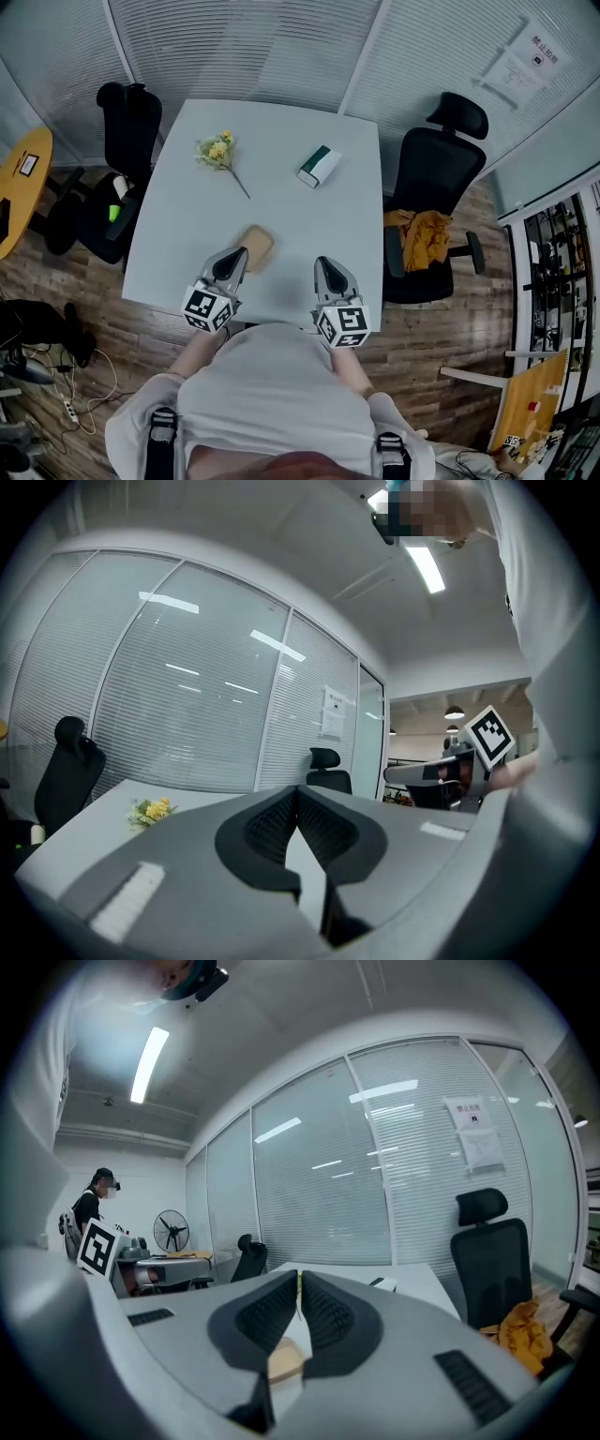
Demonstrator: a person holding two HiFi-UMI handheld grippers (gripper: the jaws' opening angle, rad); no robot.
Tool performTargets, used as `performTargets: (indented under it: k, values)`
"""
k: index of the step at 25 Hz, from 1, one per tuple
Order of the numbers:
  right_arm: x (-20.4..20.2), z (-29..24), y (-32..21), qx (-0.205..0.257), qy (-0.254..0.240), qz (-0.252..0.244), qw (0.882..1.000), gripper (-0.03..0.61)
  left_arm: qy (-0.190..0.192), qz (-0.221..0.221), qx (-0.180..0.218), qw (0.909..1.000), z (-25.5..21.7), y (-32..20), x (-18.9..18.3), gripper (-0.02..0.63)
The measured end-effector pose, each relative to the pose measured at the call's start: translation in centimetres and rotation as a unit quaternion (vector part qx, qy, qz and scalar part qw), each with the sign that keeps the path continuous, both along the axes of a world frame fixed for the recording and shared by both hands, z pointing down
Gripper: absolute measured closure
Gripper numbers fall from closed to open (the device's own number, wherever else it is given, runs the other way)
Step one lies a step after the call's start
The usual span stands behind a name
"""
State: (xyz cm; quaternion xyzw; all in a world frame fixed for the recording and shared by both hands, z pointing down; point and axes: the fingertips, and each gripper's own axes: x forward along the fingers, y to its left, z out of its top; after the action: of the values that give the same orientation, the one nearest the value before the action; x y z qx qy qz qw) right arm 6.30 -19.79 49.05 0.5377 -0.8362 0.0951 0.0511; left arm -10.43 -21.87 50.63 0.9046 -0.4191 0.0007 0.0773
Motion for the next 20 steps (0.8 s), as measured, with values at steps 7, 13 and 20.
performTargets:
  k: [7, 13, 20]
  values:
    - [1.2, 1.2, -0.3, -0.019, 0.000, -0.006, 1.000, 0.558, -0.012, -0.009, -0.017, 0.9997, 1.2, -0.1, 0.6, 0.603]
    - [1.4, 3.1, -0.3, -0.035, 0.002, -0.016, 0.999, 0.558, -0.022, -0.012, -0.029, 0.9992, 2.8, -0.1, 1.1, 0.603]
    - [0.8, 4.1, 0.7, -0.045, 0.004, -0.029, 0.999, 0.558, -0.033, -0.008, -0.043, 0.9985, 4.9, 1.5, 1.6, 0.604]
